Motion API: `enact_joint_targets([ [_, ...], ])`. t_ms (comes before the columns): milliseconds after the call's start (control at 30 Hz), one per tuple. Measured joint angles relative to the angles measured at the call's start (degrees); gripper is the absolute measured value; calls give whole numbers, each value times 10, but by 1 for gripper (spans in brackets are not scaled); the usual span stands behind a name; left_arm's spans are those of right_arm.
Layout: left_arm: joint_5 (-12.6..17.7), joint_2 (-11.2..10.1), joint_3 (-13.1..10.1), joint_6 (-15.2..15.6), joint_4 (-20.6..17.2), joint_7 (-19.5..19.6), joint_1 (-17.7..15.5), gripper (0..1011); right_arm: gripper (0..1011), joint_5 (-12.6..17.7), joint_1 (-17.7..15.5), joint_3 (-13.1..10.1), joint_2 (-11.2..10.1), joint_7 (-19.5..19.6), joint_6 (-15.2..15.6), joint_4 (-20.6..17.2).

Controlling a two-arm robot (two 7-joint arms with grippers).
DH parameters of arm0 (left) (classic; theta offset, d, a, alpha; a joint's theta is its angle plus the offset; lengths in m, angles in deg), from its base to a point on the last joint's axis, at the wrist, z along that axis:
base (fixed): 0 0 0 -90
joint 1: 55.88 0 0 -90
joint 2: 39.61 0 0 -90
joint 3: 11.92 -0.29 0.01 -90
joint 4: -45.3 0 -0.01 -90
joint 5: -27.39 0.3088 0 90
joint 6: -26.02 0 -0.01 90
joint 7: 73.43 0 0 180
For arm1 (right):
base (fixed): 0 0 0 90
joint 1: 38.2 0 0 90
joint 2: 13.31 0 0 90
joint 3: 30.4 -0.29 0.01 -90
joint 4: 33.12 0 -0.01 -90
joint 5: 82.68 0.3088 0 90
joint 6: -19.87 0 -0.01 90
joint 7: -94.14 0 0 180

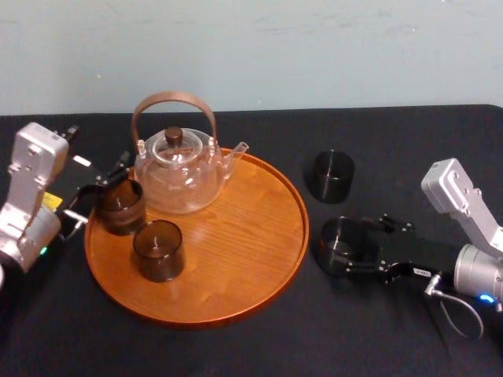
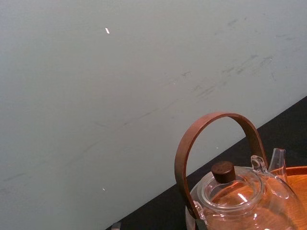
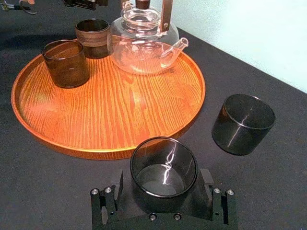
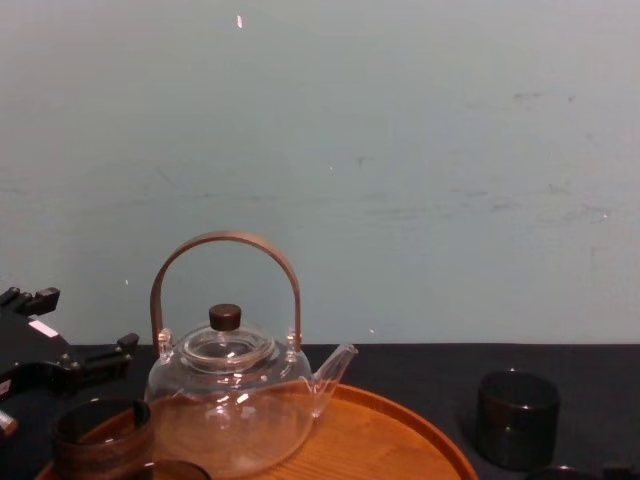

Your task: Pick up the glass from the table and place it on the tray.

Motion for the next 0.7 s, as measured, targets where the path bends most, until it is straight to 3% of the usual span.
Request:
enact_joint_targets([
  [700, 0, 0, 0, 0, 0, 0, 0, 1002, 1002, -7, 32, 19, 20, 1, 9, 30],
])
